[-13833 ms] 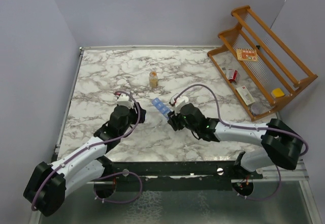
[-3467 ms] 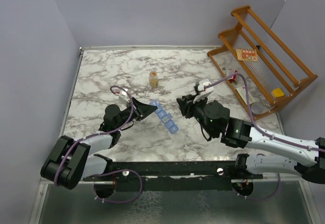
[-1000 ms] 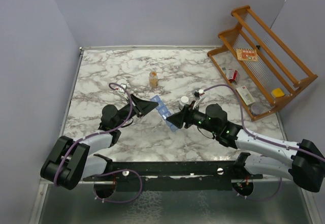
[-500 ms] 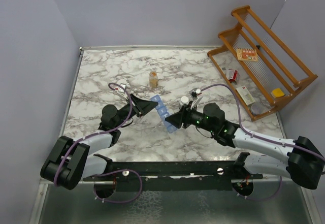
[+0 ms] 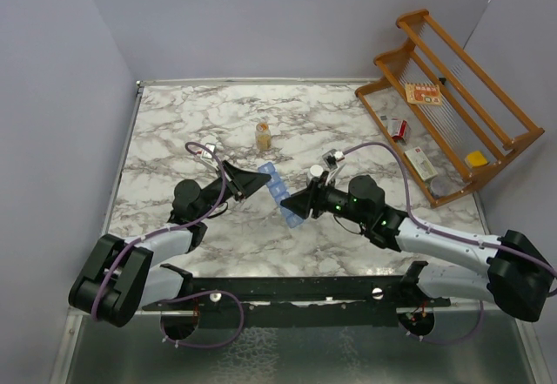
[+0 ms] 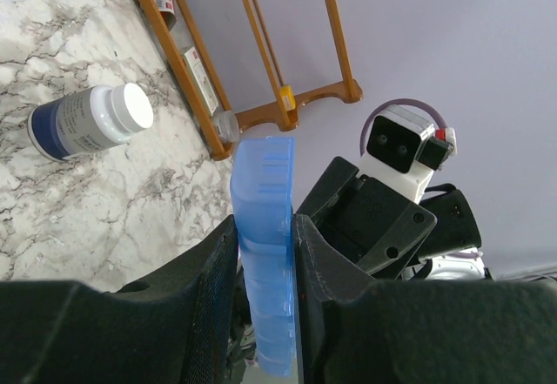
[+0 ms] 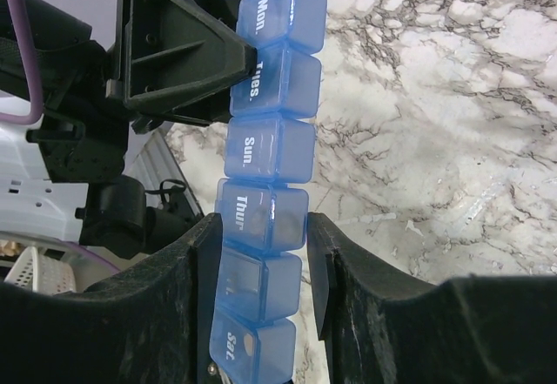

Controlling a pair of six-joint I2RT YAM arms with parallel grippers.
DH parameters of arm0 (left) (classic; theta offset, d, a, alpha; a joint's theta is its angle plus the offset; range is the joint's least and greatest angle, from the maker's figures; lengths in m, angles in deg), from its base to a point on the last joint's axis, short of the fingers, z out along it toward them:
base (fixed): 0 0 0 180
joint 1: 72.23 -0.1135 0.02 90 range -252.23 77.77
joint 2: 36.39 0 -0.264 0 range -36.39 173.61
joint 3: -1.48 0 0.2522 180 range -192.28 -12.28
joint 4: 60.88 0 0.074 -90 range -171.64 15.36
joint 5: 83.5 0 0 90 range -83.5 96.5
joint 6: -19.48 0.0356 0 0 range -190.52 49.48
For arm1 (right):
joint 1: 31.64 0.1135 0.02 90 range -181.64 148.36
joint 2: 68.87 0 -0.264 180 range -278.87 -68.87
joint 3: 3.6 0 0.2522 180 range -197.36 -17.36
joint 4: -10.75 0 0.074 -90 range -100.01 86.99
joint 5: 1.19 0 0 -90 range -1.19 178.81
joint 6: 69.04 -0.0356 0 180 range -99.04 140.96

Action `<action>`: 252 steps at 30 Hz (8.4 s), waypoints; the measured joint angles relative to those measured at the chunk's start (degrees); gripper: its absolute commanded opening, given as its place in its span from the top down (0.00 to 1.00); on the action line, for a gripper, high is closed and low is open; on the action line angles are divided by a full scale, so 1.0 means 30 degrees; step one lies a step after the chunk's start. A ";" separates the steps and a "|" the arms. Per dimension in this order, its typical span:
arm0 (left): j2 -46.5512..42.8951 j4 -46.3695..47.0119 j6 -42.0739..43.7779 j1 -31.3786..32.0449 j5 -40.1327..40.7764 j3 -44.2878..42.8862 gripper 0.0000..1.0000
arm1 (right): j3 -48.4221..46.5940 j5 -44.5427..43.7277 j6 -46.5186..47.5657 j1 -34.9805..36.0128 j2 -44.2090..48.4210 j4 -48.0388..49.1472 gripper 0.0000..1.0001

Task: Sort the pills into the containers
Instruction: Close the pill container, then place the pill container at the center of the board.

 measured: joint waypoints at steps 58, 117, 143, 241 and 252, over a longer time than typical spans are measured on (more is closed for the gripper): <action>0.1013 0.2557 -0.1588 0.0036 -0.0022 0.0160 0.93 | -0.0313 0.3548 -0.1326 -0.0903 -0.2142 0.3075 0.51; 0.1450 0.2703 -0.1982 0.0058 -0.0044 0.0160 0.93 | 0.1304 0.4211 -0.2382 -0.0903 -0.1457 0.3934 0.48; 0.1756 0.2980 -0.1880 0.0051 0.0000 0.0160 0.93 | 0.1188 0.4641 -0.1938 -0.0933 -0.1246 0.4080 0.40; 0.1967 -0.1158 0.2164 0.0036 0.4160 0.1938 0.01 | -1.0367 -1.1599 0.8182 0.5413 -0.9588 -1.2641 0.72; -0.1268 -0.3614 0.3096 0.0036 0.6186 0.2761 0.01 | -1.0389 -1.1723 0.8189 0.5421 -0.9836 -1.2976 0.70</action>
